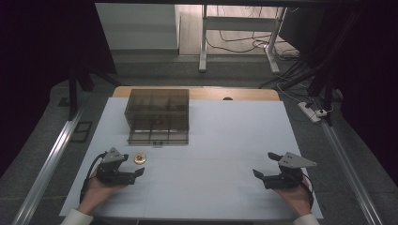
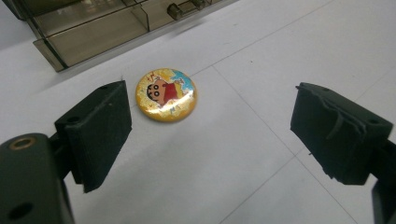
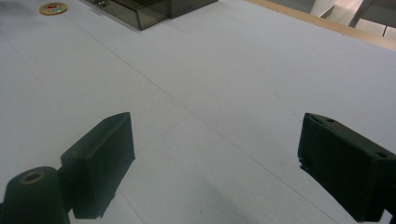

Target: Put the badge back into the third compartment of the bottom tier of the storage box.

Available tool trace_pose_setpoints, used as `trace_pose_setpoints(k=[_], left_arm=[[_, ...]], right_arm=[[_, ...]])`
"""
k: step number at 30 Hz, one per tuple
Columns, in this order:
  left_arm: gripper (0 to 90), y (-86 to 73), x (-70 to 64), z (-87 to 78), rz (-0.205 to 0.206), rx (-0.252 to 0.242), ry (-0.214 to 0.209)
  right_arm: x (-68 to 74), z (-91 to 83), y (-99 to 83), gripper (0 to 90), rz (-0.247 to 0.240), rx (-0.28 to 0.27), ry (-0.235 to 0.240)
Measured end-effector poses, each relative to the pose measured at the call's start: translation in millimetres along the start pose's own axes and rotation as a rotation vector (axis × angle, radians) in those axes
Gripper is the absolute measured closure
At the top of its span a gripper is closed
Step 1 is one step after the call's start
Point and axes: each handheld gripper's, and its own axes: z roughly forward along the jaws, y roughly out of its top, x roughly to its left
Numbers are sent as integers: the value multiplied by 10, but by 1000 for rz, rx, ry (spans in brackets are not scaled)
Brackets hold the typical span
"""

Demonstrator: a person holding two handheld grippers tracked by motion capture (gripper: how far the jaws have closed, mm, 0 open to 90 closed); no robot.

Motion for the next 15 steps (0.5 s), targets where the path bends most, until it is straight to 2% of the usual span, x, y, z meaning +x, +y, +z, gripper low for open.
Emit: trace_pose_setpoints(k=[6,15], left_arm=[[123,-23,16,-11,5,-4,3],[116,-39,43,-25,2,-10,5]], right_arm=[[4,48,-5,111,-10,11,2],[-4,60,-23,118,6,5,6]])
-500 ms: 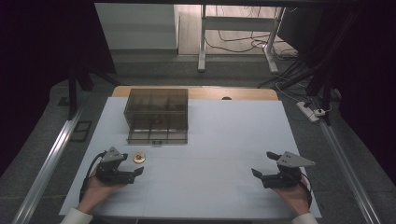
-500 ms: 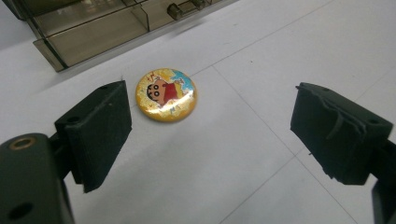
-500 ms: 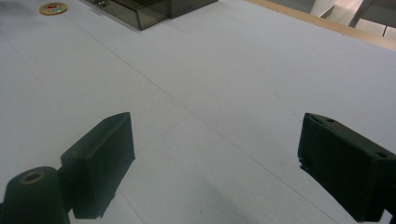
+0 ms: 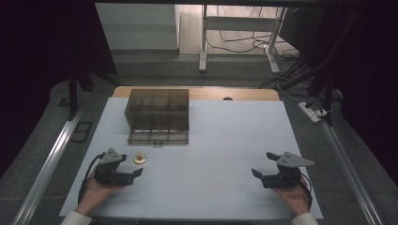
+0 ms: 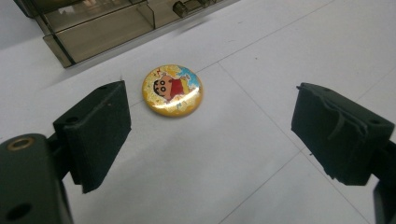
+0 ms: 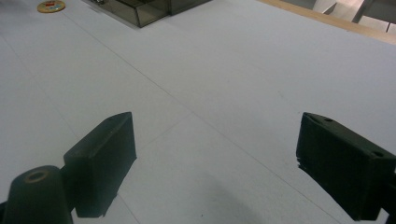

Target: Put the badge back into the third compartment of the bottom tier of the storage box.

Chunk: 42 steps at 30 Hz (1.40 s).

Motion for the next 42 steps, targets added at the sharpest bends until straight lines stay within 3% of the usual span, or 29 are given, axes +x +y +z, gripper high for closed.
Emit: trace_pose_setpoints(k=[17,23,30,42], left_arm=[[110,-26,56,-127,-12,-44,9],[115,41,59,-160,-11,-58,4],[116,128,17,-134,19,-44,-4],[122,291,46,-4,25,4,-7]], right_arm=[[-19,113,23,124,-4,2,27],[-9,101,18,125,0,-2,26],[-15,107,15,126,-6,8,18],[-5,138,7,126,-14,27,17]])
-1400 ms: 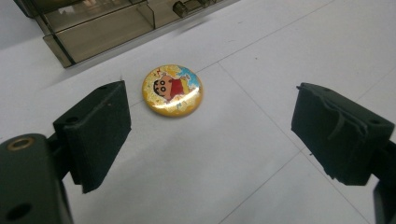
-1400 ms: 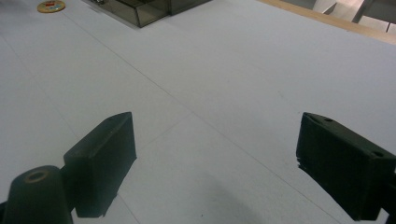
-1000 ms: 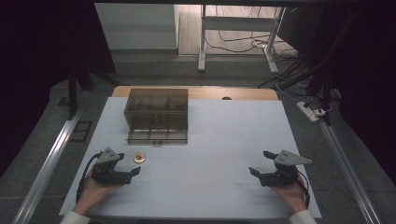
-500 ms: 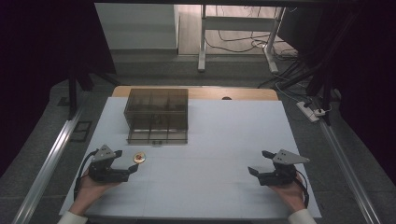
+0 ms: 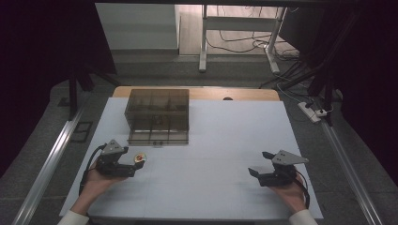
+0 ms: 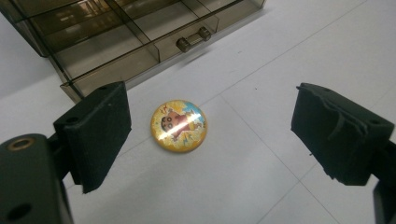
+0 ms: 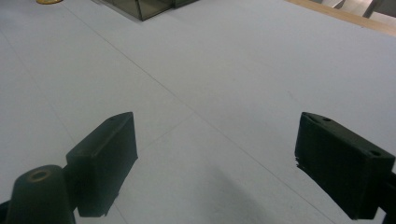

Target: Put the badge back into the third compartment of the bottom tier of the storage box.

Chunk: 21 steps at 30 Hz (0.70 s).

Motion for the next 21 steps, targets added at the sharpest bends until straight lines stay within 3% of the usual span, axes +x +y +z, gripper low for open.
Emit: trace_pose_setpoints(k=[13,20,21], left_arm=[[137,221,62,184,13,83,-8],[145,363,100,298,22,152,-6],[149,350,105,342,29,182,-6]], right_arm=[[13,16,-3,126,-4,15,1],[11,11,-7,126,-4,16,4],[9,13,-8,126,-4,17,5]])
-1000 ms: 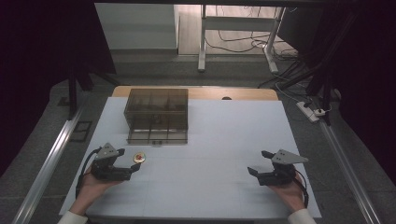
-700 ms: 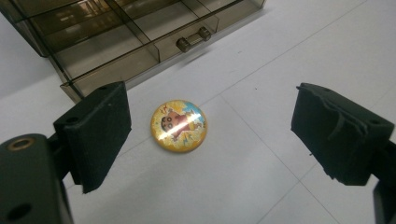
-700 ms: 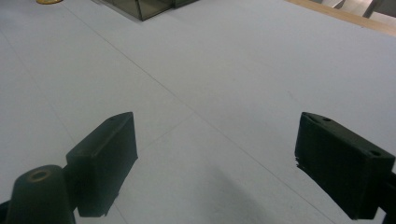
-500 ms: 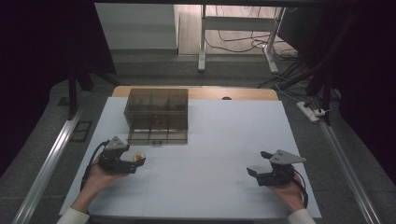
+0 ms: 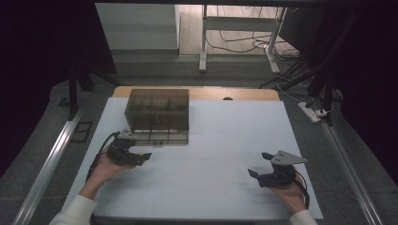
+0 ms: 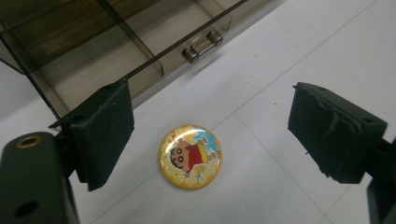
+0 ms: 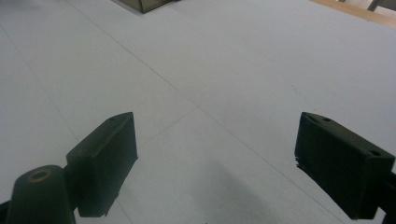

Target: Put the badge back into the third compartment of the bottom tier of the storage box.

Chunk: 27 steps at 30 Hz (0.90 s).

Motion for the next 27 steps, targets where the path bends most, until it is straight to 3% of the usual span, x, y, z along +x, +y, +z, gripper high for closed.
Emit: trace_pose_setpoints(k=[10,27], left_arm=[[167,-119,13,133,14,96,-34],[239,-165,54,173,8,121,-25]], right_arm=[[7,11,-2,127,-5,7,-1],[5,15,-5,127,-12,20,-1]])
